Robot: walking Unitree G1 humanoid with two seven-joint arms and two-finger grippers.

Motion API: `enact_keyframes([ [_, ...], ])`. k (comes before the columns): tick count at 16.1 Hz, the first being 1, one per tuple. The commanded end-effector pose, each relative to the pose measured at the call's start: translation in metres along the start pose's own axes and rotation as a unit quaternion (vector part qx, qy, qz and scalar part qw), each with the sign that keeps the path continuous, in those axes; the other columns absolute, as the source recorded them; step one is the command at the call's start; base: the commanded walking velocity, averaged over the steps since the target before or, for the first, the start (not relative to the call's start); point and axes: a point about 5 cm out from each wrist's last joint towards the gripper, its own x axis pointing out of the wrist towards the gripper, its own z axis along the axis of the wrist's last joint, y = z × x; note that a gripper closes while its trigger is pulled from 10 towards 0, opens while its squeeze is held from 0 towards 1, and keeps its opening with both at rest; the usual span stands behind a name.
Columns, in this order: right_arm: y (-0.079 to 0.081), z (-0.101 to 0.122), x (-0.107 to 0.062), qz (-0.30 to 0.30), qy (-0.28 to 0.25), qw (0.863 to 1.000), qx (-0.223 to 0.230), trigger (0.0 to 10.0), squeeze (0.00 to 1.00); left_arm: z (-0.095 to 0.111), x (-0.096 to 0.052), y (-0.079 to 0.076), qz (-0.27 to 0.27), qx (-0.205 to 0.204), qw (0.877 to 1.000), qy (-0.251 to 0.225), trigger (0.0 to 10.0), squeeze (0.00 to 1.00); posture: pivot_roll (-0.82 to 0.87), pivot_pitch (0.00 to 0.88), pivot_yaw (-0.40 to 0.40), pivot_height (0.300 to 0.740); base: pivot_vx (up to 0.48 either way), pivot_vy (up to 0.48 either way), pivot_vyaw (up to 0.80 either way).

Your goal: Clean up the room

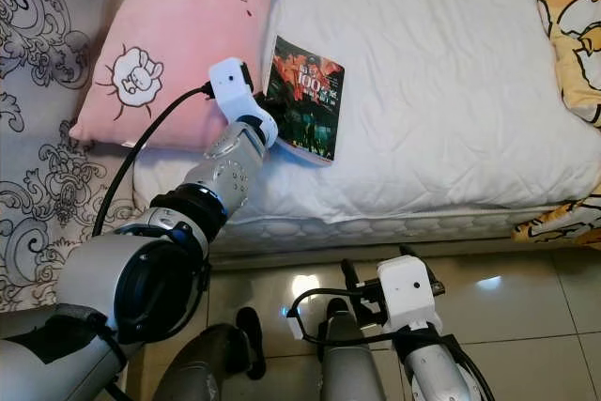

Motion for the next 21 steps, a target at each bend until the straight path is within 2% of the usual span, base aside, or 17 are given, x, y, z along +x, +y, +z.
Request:
enact_keyframes([
  [1,-0.001,-0.006,-0.002,0.003,0.018,1.0,0.003,10.0,0.0,-0.036,-0.008,-0.033,-0.034,-0.041,0.997,0.049,10.0,1.0,-0.35,0.315,0.042,0.74,0.0,0.0,0.0],
  [3,-0.001,-0.005,0.002,0.006,0.015,1.0,0.0,10.0,0.0,-0.046,-0.01,-0.035,-0.033,-0.057,0.995,0.069,10.0,1.0,-0.35,0.308,0.037,0.74,0.0,0.0,0.0],
  [4,-0.001,-0.006,0.002,0.007,0.015,1.0,0.0,10.0,0.0,-0.051,-0.012,-0.035,-0.028,-0.08,0.993,0.085,10.0,1.0,-0.35,0.305,0.038,0.74,0.0,0.0,0.0],
  [6,-0.002,-0.007,0.005,0.008,0.015,1.0,-0.003,10.0,0.0,-0.058,-0.014,-0.04,-0.035,-0.08,0.991,0.104,10.0,1.0,-0.35,0.293,0.038,0.74,0.0,0.0,0.0],
  [7,-0.002,-0.007,0.007,0.008,0.014,1.0,-0.003,10.0,0.0,-0.061,-0.015,-0.043,-0.041,-0.056,0.991,0.112,10.0,1.0,-0.34,0.287,0.04,0.74,0.0,0.0,0.0],
  [8,-0.002,-0.006,0.009,0.008,0.012,1.0,-0.004,10.0,0.0,-0.055,-0.013,-0.043,-0.05,0.046,0.994,0.085,10.0,1.0,-0.34,0.278,0.041,0.74,0.0,0.0,0.0],
  [9,-0.003,-0.005,0.012,0.007,0.009,1.0,-0.004,10.0,0.0,-0.043,-0.011,-0.041,-0.056,0.16,0.985,0.038,10.0,1.0,-0.33,0.271,0.042,0.74,0.0,0.0,0.0],
  [10,-0.004,-0.005,0.014,0.006,0.008,1.0,-0.004,10.0,0.0,-0.034,-0.009,-0.039,-0.056,0.215,0.975,0.008,10.0,1.0,-0.33,0.264,0.042,0.74,0.0,0.0,0.0],
  [11,-0.004,-0.005,0.017,0.006,0.006,1.0,-0.004,10.0,0.0,-0.028,-0.008,-0.035,-0.06,0.326,0.944,-0.007,10.0,1.0,-0.31,0.247,0.042,0.74,0.0,0.0,0.0],
  [12,-0.003,-0.006,0.021,0.007,0.005,1.0,-0.004,10.0,0.0,-0.033,-0.009,-0.027,-0.063,0.405,0.912,0.002,10.0,1.0,-0.3,0.23,0.042,0.74,0.0,0.0,0.0],
  [13,-0.002,-0.006,0.023,0.01,0.004,1.0,-0.003,10.0,0.0,-0.042,-0.012,-0.018,-0.066,0.433,0.899,0.019,10.0,1.0,-0.29,0.22,0.043,0.74,0.0,0.0,0.0],
  [15,-0.001,-0.007,0.03,0.012,0.003,1.0,-0.003,10.0,0.0,-0.049,-0.016,-0.01,-0.064,0.47,0.88,0.014,10.0,1.0,-0.27,0.201,0.041,0.74,0.0,0.0,0.0],
  [16,0.0,-0.005,0.033,0.014,-0.002,1.0,-0.003,10.0,0.0,-0.043,-0.017,-0.008,-0.062,0.481,0.874,-0.018,10.0,1.0,-0.26,0.194,0.042,0.74,0.0,0.0,0.0],
  [17,-0.001,-0.001,0.038,0.009,-0.013,1.0,-0.003,10.0,0.0,-0.031,-0.021,-0.004,-0.068,0.492,0.865,-0.073,10.0,1.0,-0.26,0.172,0.048,0.74,0.0,0.0,0.0],
  [18,-0.004,0.01,0.042,-0.005,-0.041,0.999,0.004,10.0,0.0,-0.016,-0.036,0.009,-0.092,0.484,0.862,-0.123,10.0,1.0,-0.24,0.142,0.063,0.74,0.0,0.0,0.0],
  [20,-0.007,0.021,0.042,-0.023,-0.07,0.997,0.007,10.0,0.0,-0.008,-0.071,0.043,-0.095,0.47,0.867,-0.135,10.0,1.0,-0.23,0.09,0.078,0.74,0.0,0.0,0.0],
  [21,-0.009,0.02,0.043,-0.032,-0.073,0.997,0.005,10.0,0.0,-0.008,-0.089,0.057,-0.084,0.438,0.885,-0.137,10.0,1.0,-0.21,0.054,0.083,0.74,0.0,0.0,0.0],
])
